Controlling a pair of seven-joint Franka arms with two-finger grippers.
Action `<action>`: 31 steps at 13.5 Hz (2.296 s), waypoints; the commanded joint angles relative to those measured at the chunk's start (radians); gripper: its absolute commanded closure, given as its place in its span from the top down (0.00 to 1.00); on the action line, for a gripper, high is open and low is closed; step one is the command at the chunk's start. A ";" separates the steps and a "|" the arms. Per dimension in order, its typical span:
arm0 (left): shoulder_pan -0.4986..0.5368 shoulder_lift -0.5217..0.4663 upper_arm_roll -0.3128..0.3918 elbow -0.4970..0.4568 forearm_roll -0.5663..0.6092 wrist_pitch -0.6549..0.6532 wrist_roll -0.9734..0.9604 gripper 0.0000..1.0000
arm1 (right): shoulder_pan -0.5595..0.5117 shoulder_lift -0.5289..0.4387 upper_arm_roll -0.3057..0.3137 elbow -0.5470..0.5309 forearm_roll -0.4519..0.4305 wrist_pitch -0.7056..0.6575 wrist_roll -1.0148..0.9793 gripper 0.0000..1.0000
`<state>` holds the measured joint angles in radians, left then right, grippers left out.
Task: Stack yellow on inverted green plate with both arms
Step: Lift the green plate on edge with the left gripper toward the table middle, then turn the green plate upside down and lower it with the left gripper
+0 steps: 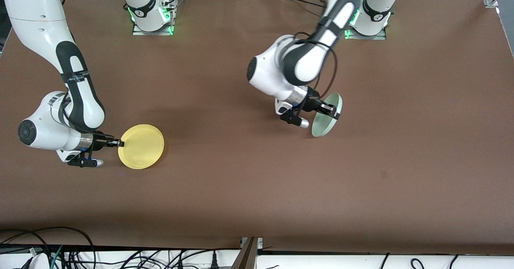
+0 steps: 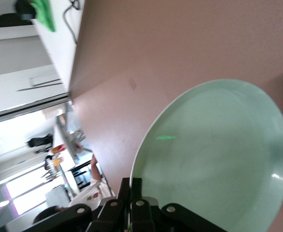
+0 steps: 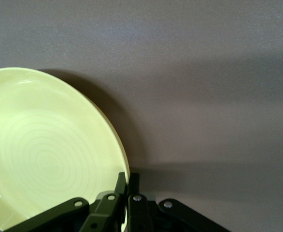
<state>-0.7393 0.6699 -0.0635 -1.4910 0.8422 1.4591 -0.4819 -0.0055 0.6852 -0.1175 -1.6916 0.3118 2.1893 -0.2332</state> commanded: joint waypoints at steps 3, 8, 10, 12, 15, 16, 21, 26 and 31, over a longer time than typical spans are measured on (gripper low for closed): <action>-0.100 0.060 0.024 0.018 0.070 -0.071 -0.118 0.00 | 0.013 -0.049 0.004 0.010 0.006 -0.075 -0.005 0.00; -0.189 0.140 0.024 0.020 0.063 -0.074 -0.326 0.00 | 0.019 -0.058 0.001 0.102 0.003 -0.247 0.006 0.00; -0.193 0.140 0.017 0.037 0.052 -0.074 -0.331 0.00 | 0.021 -0.059 0.002 0.113 0.003 -0.253 0.006 0.00; -0.198 0.155 0.016 0.064 0.034 -0.074 -0.331 0.00 | 0.030 -0.065 0.004 0.115 0.004 -0.270 0.009 0.00; -0.201 0.184 0.016 0.089 -0.046 -0.062 -0.333 0.00 | 0.038 -0.067 0.004 0.115 0.004 -0.270 0.009 0.00; -0.206 0.192 0.014 0.122 -0.057 -0.062 -0.334 0.00 | 0.045 -0.067 0.004 0.115 0.004 -0.270 0.009 0.00; -0.201 0.201 0.016 0.175 -0.185 -0.007 -0.337 0.00 | 0.071 -0.062 0.002 0.116 -0.058 -0.269 0.008 0.00; -0.193 0.197 0.016 0.231 -0.306 0.004 -0.331 1.00 | 0.105 -0.059 0.002 0.162 -0.066 -0.270 0.008 0.00; -0.106 0.183 0.014 0.314 -0.573 0.118 -0.325 1.00 | 0.137 -0.064 0.002 0.170 -0.130 -0.272 0.008 0.00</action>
<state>-0.8923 0.8473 -0.0399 -1.2450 0.3769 1.5560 -0.8191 0.1220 0.6319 -0.1146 -1.5304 0.2381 1.9373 -0.2326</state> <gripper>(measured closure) 0.106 0.969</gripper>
